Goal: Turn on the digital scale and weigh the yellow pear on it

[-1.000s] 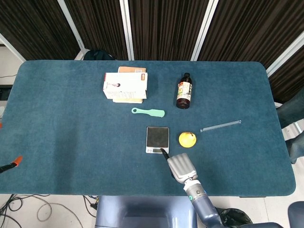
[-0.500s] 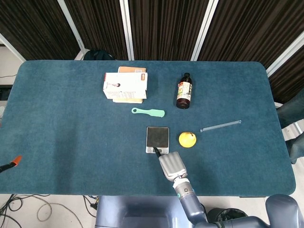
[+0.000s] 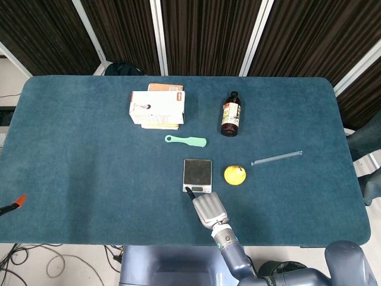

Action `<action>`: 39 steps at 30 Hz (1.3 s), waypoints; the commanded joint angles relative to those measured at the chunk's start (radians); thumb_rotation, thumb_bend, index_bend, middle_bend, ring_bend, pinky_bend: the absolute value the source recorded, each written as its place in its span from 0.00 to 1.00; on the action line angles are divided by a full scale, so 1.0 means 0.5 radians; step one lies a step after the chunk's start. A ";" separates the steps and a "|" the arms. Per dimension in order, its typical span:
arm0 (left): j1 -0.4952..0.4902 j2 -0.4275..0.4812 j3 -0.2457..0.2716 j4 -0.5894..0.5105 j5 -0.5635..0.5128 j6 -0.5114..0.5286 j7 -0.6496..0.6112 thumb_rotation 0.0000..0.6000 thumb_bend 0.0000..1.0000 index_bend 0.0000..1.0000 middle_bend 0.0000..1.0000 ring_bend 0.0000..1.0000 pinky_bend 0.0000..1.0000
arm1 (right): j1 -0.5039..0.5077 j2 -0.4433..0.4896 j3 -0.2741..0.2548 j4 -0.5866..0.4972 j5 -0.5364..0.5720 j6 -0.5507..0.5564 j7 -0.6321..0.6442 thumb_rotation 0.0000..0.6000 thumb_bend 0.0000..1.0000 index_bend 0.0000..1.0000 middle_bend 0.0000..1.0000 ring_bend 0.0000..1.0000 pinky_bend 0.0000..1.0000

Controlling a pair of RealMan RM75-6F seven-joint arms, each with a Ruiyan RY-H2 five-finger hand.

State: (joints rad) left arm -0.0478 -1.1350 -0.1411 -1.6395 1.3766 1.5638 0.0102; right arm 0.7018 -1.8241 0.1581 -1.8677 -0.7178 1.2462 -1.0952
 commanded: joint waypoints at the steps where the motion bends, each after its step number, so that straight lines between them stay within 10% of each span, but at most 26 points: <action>1: -0.001 -0.002 0.002 -0.001 0.003 -0.001 0.005 1.00 0.09 0.02 0.02 0.00 0.03 | 0.006 0.031 -0.031 0.032 -0.061 -0.072 0.087 1.00 1.00 0.00 0.84 0.91 0.80; 39: -0.003 -0.006 -0.005 -0.003 -0.013 -0.004 0.022 1.00 0.09 0.02 0.02 0.00 0.03 | 0.122 -0.043 -0.059 0.221 0.067 -0.120 0.173 1.00 1.00 0.00 0.84 0.91 0.80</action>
State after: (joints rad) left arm -0.0493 -1.1380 -0.1439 -1.6411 1.3700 1.5619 0.0212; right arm 0.7631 -1.8461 0.1296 -1.7579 -0.6852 1.1867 -1.0102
